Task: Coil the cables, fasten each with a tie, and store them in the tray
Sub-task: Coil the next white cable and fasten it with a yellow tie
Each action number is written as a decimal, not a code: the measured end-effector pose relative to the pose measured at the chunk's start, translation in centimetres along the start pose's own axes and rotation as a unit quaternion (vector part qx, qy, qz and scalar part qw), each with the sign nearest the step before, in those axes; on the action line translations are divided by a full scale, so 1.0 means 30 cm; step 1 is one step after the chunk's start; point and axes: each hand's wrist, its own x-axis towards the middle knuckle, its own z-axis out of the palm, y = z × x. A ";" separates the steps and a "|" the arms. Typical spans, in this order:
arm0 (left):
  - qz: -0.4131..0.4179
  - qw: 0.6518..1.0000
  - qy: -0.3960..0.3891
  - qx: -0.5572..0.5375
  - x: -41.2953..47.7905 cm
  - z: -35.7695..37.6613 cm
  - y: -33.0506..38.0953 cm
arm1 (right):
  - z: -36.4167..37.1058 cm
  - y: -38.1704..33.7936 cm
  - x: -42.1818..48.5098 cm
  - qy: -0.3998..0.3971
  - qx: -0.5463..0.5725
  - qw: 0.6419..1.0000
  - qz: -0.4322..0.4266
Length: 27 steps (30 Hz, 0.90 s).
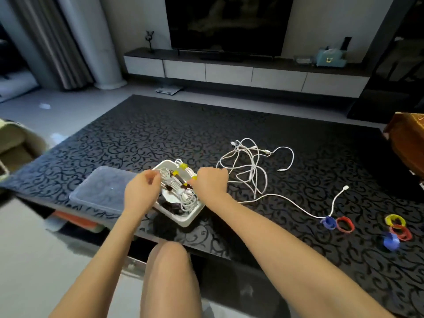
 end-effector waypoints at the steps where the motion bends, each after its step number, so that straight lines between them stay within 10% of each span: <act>1: 0.050 0.998 -0.002 0.032 -0.004 0.015 -0.008 | 0.023 -0.024 0.033 0.001 -0.029 1.000 -0.010; 6: 0.247 0.951 -0.078 0.170 -0.025 0.114 -0.045 | 0.118 -0.063 0.109 -0.033 -0.127 0.991 -0.036; 13: 0.211 0.927 -0.113 0.288 0.008 0.151 -0.106 | 0.148 0.028 0.086 -0.022 0.136 0.990 -0.028; 19: 0.229 0.923 -0.022 0.310 -0.015 0.130 -0.132 | 0.182 -0.009 0.087 -0.002 0.058 0.998 -0.032; 27: 0.083 0.928 -0.134 0.338 0.021 0.180 -0.131 | 0.185 -0.031 0.071 -0.016 0.010 0.998 -0.052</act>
